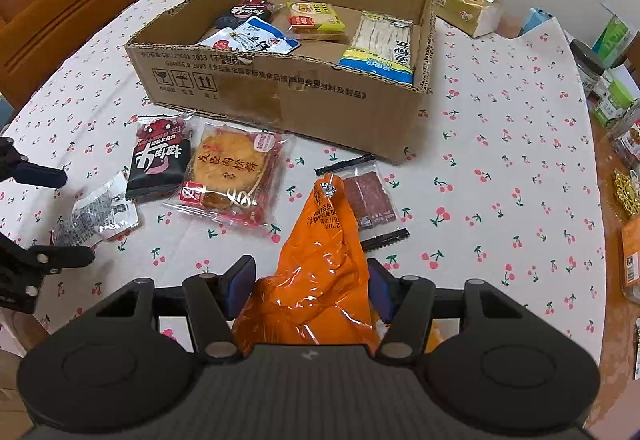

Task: Organize snacks
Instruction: 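Carry both packs over the box and open both tools to drop them, then move both tools back to the table toward the spicy bag and yellow pack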

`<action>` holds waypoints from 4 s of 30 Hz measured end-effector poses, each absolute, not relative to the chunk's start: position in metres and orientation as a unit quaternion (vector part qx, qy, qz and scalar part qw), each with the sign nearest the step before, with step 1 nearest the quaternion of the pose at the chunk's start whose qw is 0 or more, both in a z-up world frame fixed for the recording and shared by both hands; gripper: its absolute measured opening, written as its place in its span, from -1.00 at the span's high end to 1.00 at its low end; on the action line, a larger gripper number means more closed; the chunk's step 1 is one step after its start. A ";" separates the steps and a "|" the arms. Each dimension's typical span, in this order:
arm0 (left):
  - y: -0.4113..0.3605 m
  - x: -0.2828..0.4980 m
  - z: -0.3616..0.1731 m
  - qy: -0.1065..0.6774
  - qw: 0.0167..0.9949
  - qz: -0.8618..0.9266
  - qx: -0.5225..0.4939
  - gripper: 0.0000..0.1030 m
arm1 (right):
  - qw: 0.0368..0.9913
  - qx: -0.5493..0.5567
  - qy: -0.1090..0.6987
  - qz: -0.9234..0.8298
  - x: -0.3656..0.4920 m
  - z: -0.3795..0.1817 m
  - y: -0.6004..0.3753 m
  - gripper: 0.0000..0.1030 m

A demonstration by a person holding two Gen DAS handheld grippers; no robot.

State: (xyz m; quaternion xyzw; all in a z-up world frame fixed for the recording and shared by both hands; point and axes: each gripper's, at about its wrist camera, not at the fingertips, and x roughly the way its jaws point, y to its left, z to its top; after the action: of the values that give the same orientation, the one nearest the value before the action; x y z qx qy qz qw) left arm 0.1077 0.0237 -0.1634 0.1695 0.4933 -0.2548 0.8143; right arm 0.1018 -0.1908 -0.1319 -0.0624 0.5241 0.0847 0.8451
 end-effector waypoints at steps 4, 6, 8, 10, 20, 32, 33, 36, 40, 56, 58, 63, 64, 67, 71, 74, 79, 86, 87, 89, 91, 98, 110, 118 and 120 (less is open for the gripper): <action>0.024 0.105 -0.164 0.493 0.815 -0.260 0.161 0.05 | 0.848 -0.063 0.520 0.084 0.102 -0.128 -0.190 -0.25; 0.025 0.103 -0.164 0.496 0.814 -0.259 0.155 0.09 | 0.848 -0.064 0.519 0.087 0.102 -0.125 -0.190 -0.25; 0.024 0.101 -0.162 0.496 0.813 -0.263 0.156 0.10 | 0.849 -0.066 0.517 0.087 0.102 -0.122 -0.190 -0.25; 0.025 0.099 -0.159 0.496 0.813 -0.262 0.154 0.11 | 0.849 -0.067 0.516 0.090 0.102 -0.119 -0.190 -0.26; 0.039 0.092 -0.131 0.492 0.824 -0.247 0.133 0.11 | 0.855 -0.081 0.498 0.125 0.102 -0.085 -0.185 -0.25; 0.060 0.101 -0.106 0.469 0.854 -0.202 0.102 0.11 | 0.883 -0.129 0.422 0.161 0.154 -0.039 -0.164 -0.26; 0.062 0.103 -0.104 0.466 0.856 -0.199 0.102 0.11 | 0.884 -0.132 0.417 0.163 0.163 -0.039 -0.161 -0.26; 0.065 0.110 -0.097 0.461 0.861 -0.190 0.097 0.11 | 0.885 -0.129 0.414 0.171 0.191 -0.041 -0.154 -0.26; 0.065 0.120 -0.086 0.449 0.868 -0.187 0.097 0.11 | 0.883 -0.140 0.411 0.178 0.229 -0.049 -0.144 -0.26; 0.022 0.180 -0.049 0.412 0.875 -0.231 0.105 0.11 | 0.901 -0.072 0.408 0.131 0.208 -0.066 -0.164 -1.00; 0.012 0.192 -0.047 0.407 0.875 -0.241 0.108 0.11 | 0.905 -0.057 0.406 0.112 0.193 -0.065 -0.171 -1.00; -0.017 0.225 -0.047 0.397 0.874 -0.256 0.112 0.10 | 0.909 -0.036 0.409 0.072 0.164 -0.068 -0.190 -1.00; -0.022 0.233 -0.049 0.399 0.873 -0.259 0.109 0.10 | 0.908 -0.031 0.412 0.068 0.159 -0.069 -0.193 -1.00; -0.033 0.249 -0.055 0.401 0.874 -0.254 0.104 0.09 | 0.907 -0.032 0.416 0.049 0.148 -0.071 -0.202 -1.00; -0.041 0.264 -0.068 0.397 0.883 -0.228 0.102 -0.42 | 0.904 -0.034 0.425 0.029 0.136 -0.077 -0.213 -1.00; -0.039 0.260 -0.068 0.386 0.893 -0.209 0.100 -0.71 | 0.900 -0.033 0.434 0.014 0.127 -0.083 -0.220 -1.00; -0.031 0.236 -0.063 0.371 0.903 -0.185 0.113 -0.87 | 0.892 -0.031 0.451 -0.002 0.118 -0.094 -0.228 -1.00; -0.014 0.189 -0.065 0.369 0.909 -0.158 0.111 -0.89 | 0.880 -0.022 0.474 -0.003 0.106 -0.112 -0.234 -1.00; -0.011 0.184 -0.068 0.374 0.908 -0.157 0.105 -0.89 | 0.878 -0.022 0.479 -0.004 0.103 -0.117 -0.236 -1.00; -0.006 0.174 -0.075 0.388 0.904 -0.153 0.095 -0.89 | 0.871 -0.018 0.491 -0.003 0.098 -0.124 -0.238 -1.00; -0.001 0.165 -0.082 0.399 0.900 -0.149 0.089 -0.89 | 0.865 -0.016 0.502 -0.003 0.093 -0.131 -0.240 -1.00; 0.004 0.151 -0.111 0.442 0.882 -0.141 0.082 -0.89 | 0.846 -0.010 0.533 0.001 0.076 -0.152 -0.238 -1.00; 0.004 0.155 -0.134 0.465 0.871 -0.135 0.082 -0.89 | 0.834 0.021 0.551 -0.009 0.063 -0.157 -0.234 -1.00; -0.001 0.168 -0.149 0.480 0.862 -0.145 0.076 -0.89 | 0.822 0.024 0.568 -0.014 0.054 -0.160 -0.236 -1.00; -0.005 0.172 -0.153 0.483 0.860 -0.148 0.072 -0.89 | 0.821 0.029 0.570 -0.006 0.053 -0.162 -0.232 -1.00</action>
State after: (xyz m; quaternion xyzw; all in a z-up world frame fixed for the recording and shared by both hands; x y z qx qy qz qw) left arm 0.1722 -0.0046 -0.1531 0.0720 0.4830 -0.1483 0.8599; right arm 0.0528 -0.2323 -0.1620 0.0288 0.5704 -0.0065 0.8209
